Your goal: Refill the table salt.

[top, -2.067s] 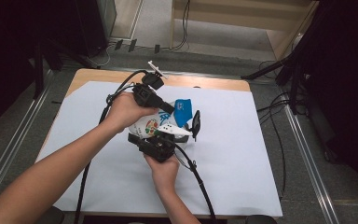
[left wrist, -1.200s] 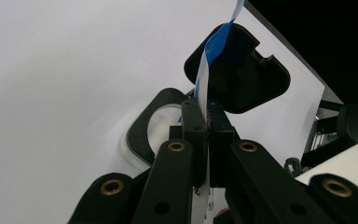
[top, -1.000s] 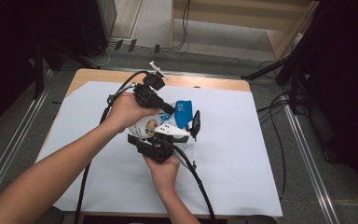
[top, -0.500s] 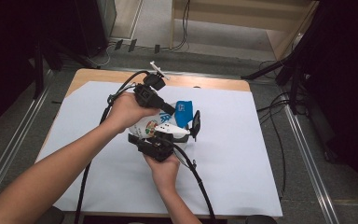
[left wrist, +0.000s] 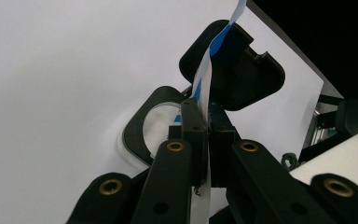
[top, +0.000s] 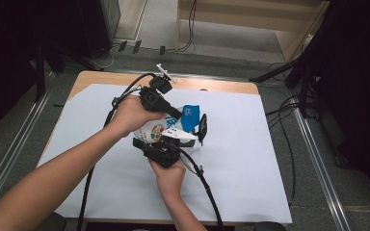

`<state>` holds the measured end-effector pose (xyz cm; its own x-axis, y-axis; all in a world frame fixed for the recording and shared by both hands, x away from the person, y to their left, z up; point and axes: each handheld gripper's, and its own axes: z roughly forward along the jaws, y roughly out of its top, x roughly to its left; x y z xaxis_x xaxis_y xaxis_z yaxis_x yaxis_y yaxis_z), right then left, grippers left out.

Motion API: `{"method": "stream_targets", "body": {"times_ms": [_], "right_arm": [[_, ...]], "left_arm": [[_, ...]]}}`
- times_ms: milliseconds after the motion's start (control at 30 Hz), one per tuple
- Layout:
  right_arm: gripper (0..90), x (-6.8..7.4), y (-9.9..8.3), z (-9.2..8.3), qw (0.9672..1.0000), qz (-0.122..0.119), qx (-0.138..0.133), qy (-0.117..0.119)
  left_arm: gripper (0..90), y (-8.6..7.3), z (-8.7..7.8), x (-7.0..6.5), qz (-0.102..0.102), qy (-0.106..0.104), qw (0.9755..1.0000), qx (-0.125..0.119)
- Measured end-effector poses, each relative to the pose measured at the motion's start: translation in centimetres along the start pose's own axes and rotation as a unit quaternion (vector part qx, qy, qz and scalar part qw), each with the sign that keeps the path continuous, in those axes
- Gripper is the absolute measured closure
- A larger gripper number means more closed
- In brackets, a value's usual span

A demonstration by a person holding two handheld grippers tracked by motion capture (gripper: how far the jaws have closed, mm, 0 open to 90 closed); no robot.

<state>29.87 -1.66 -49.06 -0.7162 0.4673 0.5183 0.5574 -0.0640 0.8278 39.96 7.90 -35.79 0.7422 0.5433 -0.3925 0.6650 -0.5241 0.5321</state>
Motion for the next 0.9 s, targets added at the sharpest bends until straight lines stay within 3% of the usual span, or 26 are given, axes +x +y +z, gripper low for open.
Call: {"method": "stream_targets", "body": {"times_ms": [900], "right_arm": [[71.5, 0.02, 0.08, -0.22, 1.0000, 0.001, -0.006, 0.006]], "left_arm": [[90.0, 0.07, -0.01, -0.05, 0.002, 0.002, 1.0000, 0.006]]}}
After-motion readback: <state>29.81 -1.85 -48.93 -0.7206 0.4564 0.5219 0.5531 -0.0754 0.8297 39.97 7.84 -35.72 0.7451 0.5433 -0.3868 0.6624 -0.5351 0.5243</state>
